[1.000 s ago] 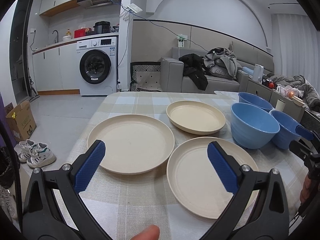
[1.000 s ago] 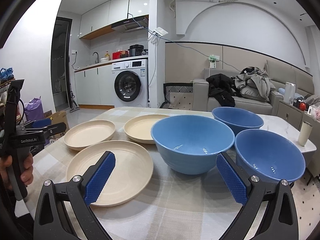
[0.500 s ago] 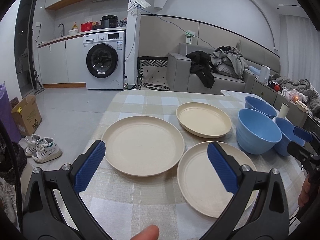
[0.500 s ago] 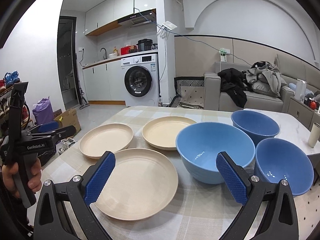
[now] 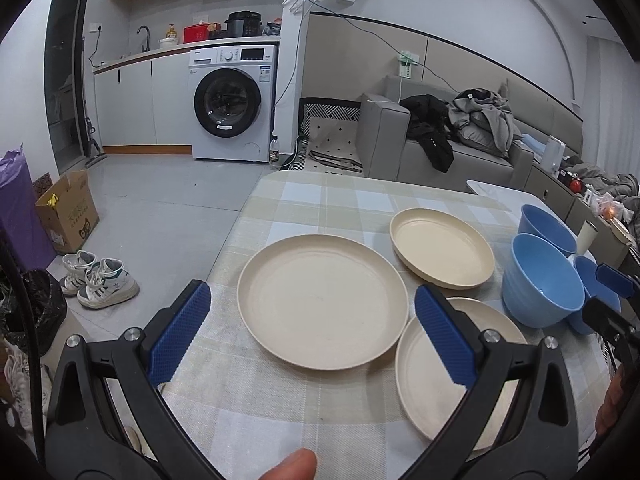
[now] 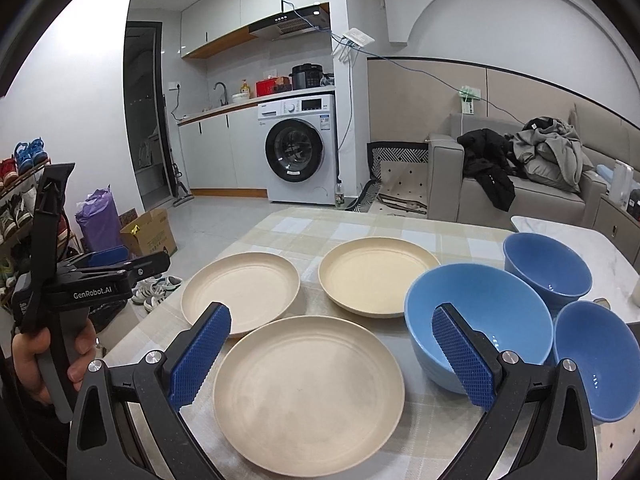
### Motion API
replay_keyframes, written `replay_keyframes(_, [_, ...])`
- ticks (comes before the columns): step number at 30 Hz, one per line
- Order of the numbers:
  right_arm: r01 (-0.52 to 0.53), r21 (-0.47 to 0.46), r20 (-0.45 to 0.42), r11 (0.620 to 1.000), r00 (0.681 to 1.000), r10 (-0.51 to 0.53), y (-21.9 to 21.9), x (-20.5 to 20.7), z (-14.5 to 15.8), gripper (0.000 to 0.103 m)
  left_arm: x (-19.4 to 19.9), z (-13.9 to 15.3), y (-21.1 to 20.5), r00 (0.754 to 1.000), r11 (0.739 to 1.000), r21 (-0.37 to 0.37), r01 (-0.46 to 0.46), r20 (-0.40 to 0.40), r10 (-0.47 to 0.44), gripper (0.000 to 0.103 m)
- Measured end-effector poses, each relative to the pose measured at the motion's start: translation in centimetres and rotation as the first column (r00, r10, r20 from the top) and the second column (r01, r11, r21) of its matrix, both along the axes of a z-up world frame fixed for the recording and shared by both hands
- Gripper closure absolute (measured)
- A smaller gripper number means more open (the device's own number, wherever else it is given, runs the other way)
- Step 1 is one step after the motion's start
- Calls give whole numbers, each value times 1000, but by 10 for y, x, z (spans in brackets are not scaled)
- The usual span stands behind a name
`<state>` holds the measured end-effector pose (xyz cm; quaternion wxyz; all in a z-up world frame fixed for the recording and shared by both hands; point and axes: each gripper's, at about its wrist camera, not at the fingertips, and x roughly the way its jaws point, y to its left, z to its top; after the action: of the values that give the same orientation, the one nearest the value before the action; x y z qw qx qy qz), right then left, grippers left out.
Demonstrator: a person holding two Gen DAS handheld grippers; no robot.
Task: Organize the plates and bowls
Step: 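Move both grippers toward the rim of the large cream plate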
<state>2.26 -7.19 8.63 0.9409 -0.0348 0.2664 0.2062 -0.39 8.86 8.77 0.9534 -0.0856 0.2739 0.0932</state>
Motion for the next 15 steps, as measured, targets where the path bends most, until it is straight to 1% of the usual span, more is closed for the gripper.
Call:
replay_keyframes(3, [-5, 1, -26, 1000, 1000, 5, 7, 9, 2, 0, 10, 0, 6, 1000, 1000, -17, -2, -20, 1, 1])
replay_keyframes(8, [-12, -11, -42, 1000, 999, 11, 21, 22, 5, 0, 31, -1, 17, 999, 999, -36, 0, -33, -1, 1])
replay_keyframes(15, [-18, -27, -73, 999, 997, 16, 40, 36, 4, 0, 51, -9, 35, 998, 999, -34, -15, -58, 13, 1])
